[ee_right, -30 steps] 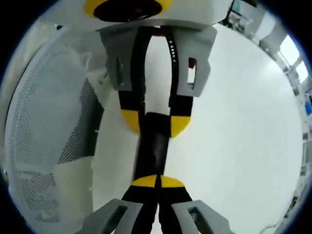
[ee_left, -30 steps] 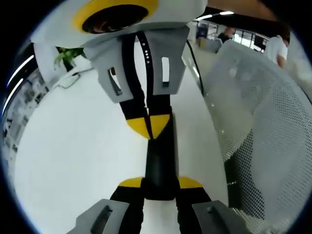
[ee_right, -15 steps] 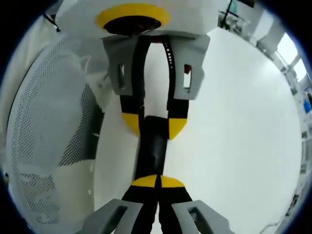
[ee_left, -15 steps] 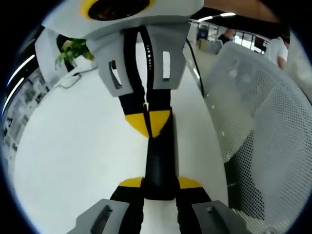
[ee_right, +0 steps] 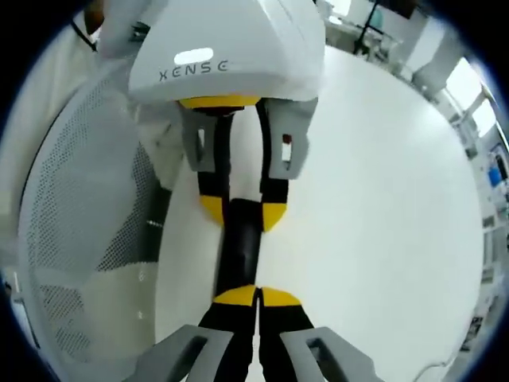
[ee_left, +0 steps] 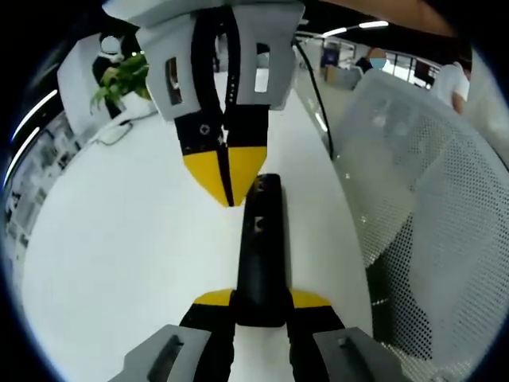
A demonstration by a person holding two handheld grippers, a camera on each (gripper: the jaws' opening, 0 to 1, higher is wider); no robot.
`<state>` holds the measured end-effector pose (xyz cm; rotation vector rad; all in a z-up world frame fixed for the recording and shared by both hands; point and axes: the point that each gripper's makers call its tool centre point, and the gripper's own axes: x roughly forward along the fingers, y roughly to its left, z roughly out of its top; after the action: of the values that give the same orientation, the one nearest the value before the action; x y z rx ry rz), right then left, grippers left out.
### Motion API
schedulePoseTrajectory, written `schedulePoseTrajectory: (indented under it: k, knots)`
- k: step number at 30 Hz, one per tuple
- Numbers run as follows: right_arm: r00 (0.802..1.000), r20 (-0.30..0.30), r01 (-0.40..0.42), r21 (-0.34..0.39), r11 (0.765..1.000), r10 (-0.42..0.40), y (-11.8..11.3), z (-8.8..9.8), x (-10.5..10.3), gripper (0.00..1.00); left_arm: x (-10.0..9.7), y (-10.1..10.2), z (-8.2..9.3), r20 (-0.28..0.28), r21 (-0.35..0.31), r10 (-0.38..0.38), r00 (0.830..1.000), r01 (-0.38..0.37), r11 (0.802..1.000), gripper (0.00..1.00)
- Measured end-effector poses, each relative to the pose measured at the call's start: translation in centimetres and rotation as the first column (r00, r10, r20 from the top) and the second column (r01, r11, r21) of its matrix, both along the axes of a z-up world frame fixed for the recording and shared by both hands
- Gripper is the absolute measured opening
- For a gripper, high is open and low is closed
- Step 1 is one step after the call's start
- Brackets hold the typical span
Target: Press the specified remote control buttons in sequence, fully releasing each button before pressing the next.
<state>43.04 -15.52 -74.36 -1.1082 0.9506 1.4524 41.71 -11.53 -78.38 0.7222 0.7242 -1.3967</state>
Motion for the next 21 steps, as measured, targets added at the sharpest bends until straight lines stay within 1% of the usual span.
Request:
schedulePoseTrajectory:
  k: [13, 21]
  knots:
    - [1.000, 0.014, -0.017, -0.003, 1.000, 0.017, 0.2, 0.7, -0.4, 0.00, -0.1, 0.0, -0.1, 0.000, 0.000, 0.002, 1.000, -0.002, 1.000, 0.23]
    - [1.000, -0.002, -0.020, -0.017, 1.000, 0.020, 0.0, -0.4, -1.0, 0.00, 0.0, 0.0, -0.1, -0.001, -0.001, 0.004, 1.000, -0.004, 1.000, 0.23]
